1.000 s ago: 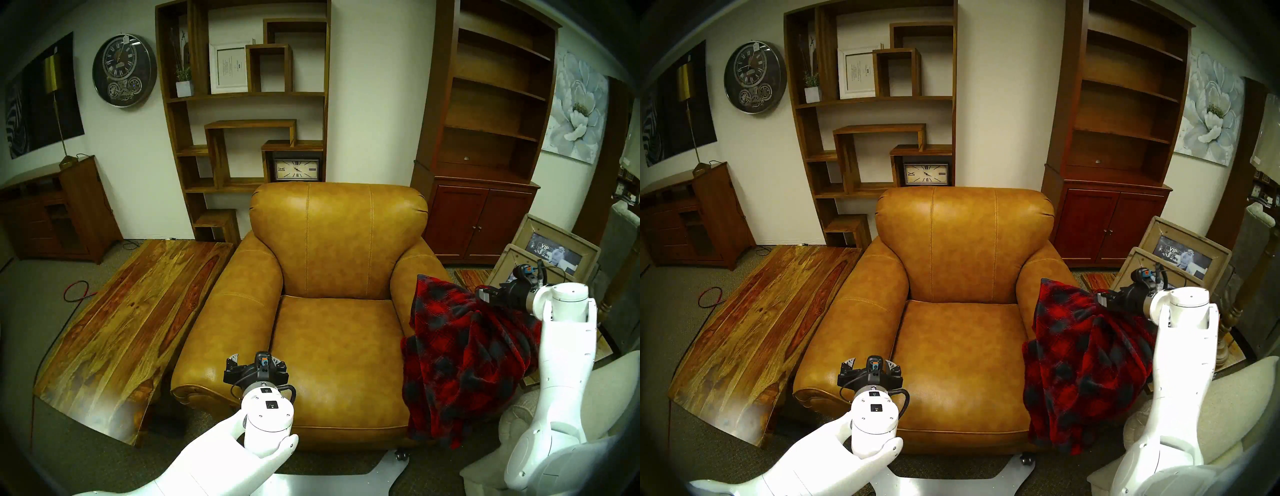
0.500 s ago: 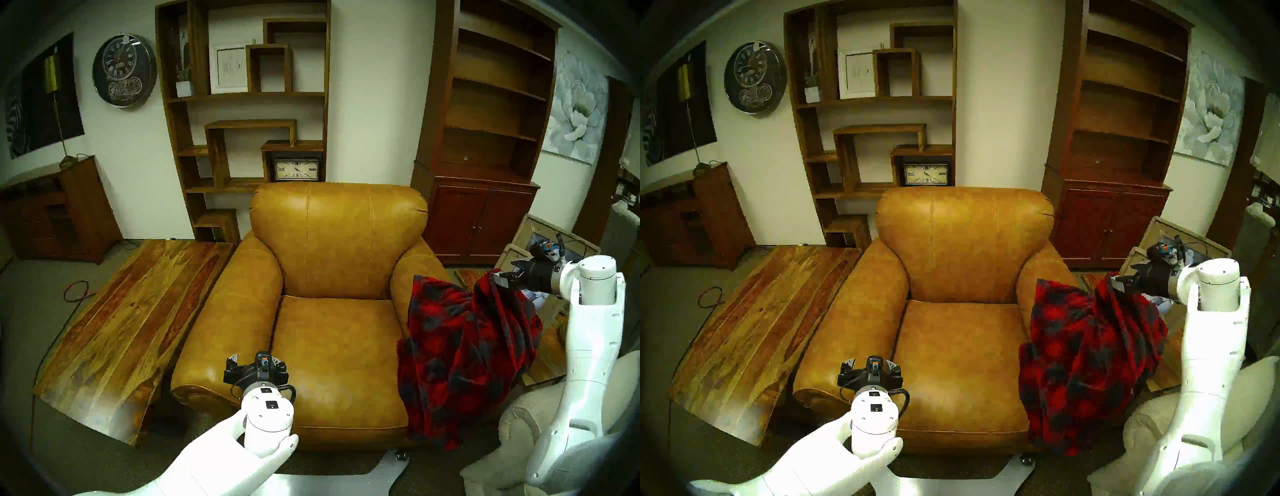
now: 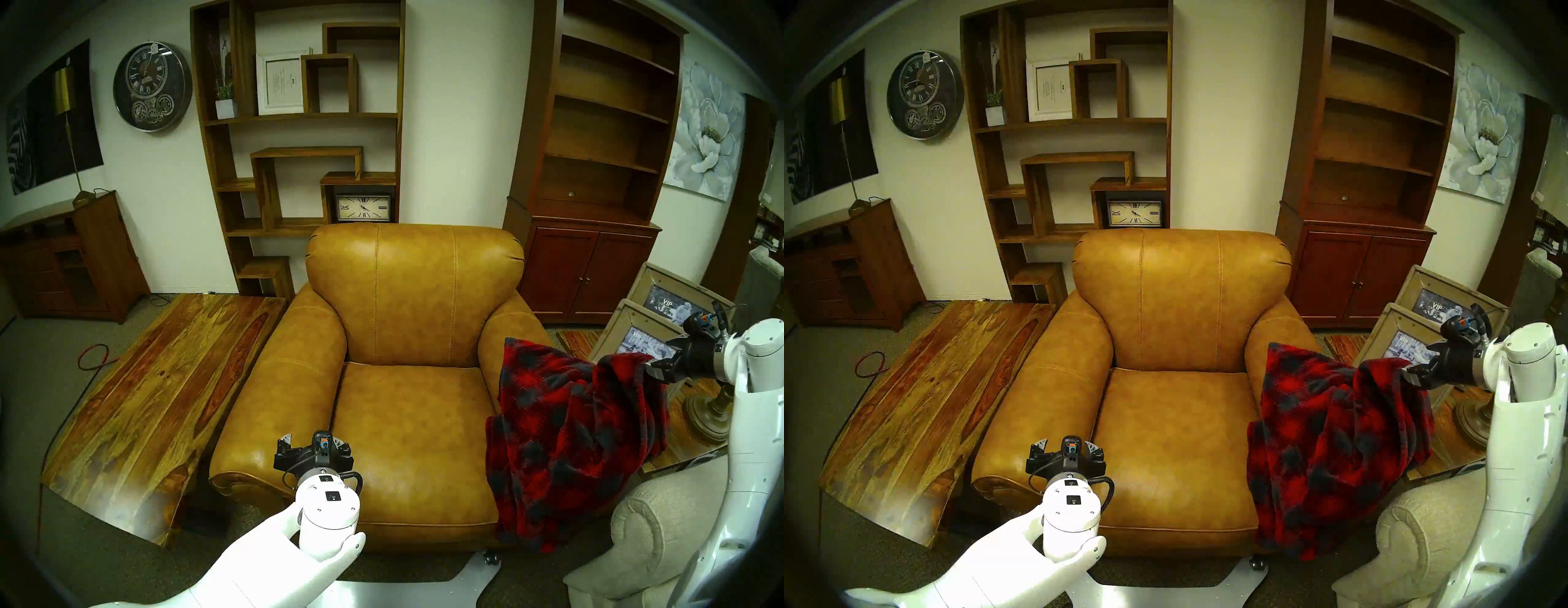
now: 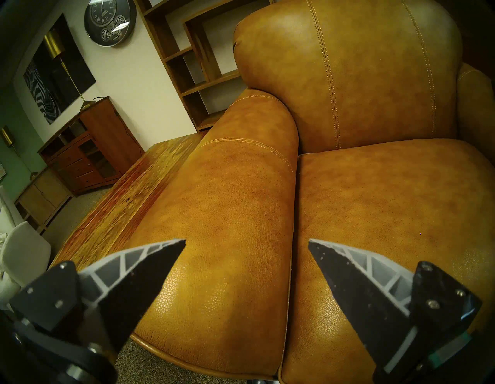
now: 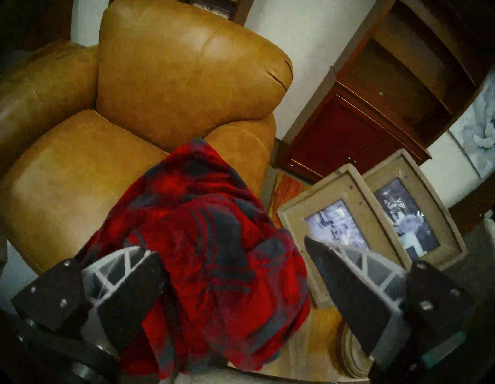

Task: Move the blanket from sofa and drape it over the sofa arm

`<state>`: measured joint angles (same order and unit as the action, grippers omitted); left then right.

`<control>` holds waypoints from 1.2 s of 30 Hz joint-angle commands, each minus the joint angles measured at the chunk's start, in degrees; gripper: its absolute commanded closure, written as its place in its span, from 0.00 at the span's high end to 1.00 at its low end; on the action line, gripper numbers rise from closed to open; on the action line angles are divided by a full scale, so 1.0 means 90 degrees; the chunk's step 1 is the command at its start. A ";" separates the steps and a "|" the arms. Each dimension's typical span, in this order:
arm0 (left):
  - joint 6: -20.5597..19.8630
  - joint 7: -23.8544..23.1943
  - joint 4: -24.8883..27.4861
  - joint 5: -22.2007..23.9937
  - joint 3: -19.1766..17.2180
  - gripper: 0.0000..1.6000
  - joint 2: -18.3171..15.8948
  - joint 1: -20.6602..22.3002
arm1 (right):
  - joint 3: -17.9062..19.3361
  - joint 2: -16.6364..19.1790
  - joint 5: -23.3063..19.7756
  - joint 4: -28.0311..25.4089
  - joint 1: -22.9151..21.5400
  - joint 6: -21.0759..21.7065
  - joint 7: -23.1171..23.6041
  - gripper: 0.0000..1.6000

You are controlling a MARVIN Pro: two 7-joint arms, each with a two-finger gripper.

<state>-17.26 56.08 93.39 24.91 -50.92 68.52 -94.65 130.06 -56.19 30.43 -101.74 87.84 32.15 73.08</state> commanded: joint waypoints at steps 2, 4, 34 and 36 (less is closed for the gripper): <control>0.0004 -0.0005 0.0096 -0.0017 0.0009 1.00 -0.0004 0.0017 | -0.0372 0.0030 0.0163 -0.0396 0.0731 -0.0347 0.0635 1.00; 0.0003 -0.0005 0.0103 -0.0018 0.0009 1.00 -0.0007 0.0015 | -0.0423 0.0058 0.0102 -0.0590 0.0969 -0.0396 0.0792 1.00; -0.0022 -0.0021 0.0200 0.0001 0.0020 1.00 -0.0070 -0.0014 | 0.0667 0.1653 -0.2091 -0.1828 0.3501 0.0112 0.0806 1.00; -0.0024 -0.0021 0.0204 0.0004 0.0021 1.00 -0.0073 -0.0015 | 0.0711 0.1743 -0.2249 -0.1815 0.3617 0.0147 0.0706 1.00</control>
<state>-17.28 56.05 94.09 24.94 -50.89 67.95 -94.73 133.91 -45.80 14.93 -117.03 114.27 32.29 73.32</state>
